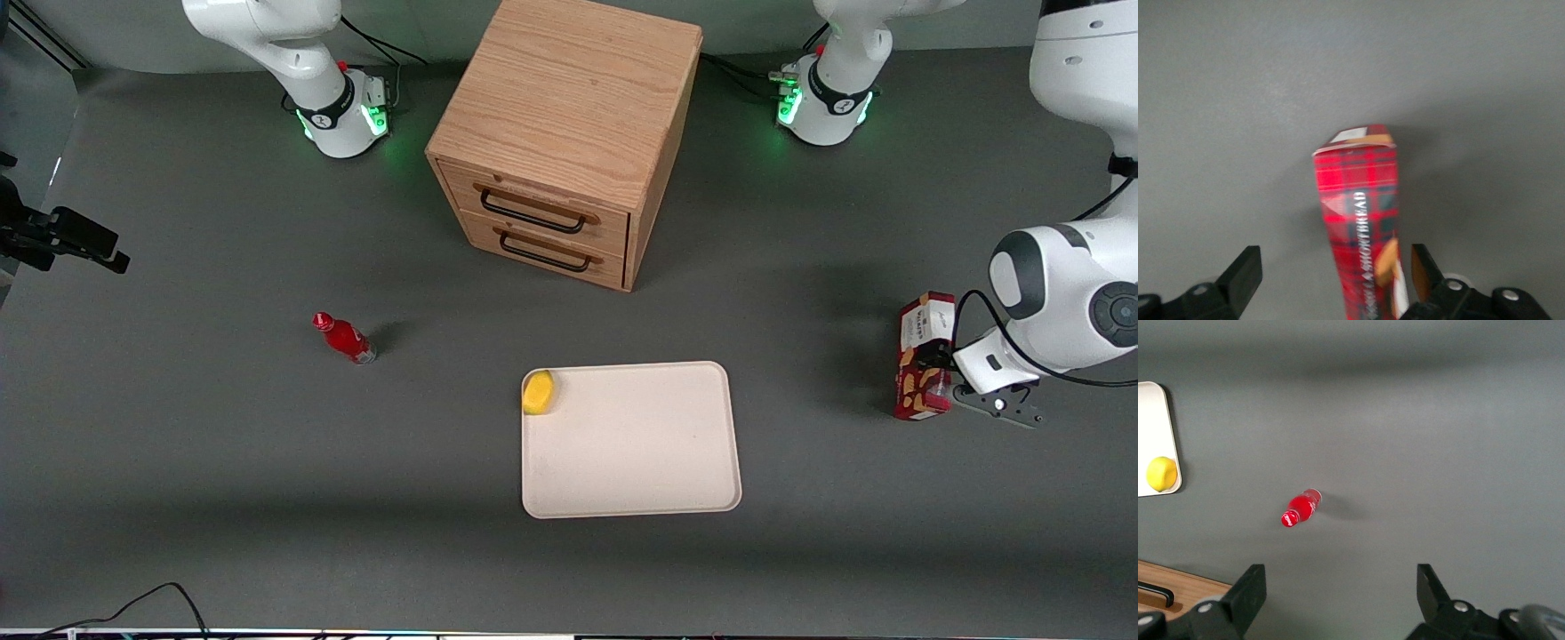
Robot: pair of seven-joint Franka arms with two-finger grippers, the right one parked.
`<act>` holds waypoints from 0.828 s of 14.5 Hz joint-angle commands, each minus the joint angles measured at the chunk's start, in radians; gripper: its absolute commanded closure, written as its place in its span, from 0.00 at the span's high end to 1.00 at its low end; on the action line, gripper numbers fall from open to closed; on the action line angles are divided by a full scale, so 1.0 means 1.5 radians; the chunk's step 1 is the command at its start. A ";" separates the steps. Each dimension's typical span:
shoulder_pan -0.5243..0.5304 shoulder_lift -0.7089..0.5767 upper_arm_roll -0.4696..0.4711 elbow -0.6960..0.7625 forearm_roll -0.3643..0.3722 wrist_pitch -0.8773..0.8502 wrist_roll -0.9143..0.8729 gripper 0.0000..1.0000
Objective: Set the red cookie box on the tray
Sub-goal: 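Close the left gripper around the shortbread box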
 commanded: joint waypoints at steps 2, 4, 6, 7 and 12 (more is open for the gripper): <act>0.005 -0.016 0.003 -0.062 -0.041 0.064 0.019 0.00; 0.005 -0.019 0.003 -0.057 -0.044 0.053 0.018 0.00; 0.003 -0.028 0.002 -0.039 -0.053 0.018 0.016 0.00; 0.001 -0.035 0.002 -0.020 -0.063 -0.014 0.013 0.00; -0.015 -0.071 -0.043 0.220 -0.067 -0.355 -0.161 0.00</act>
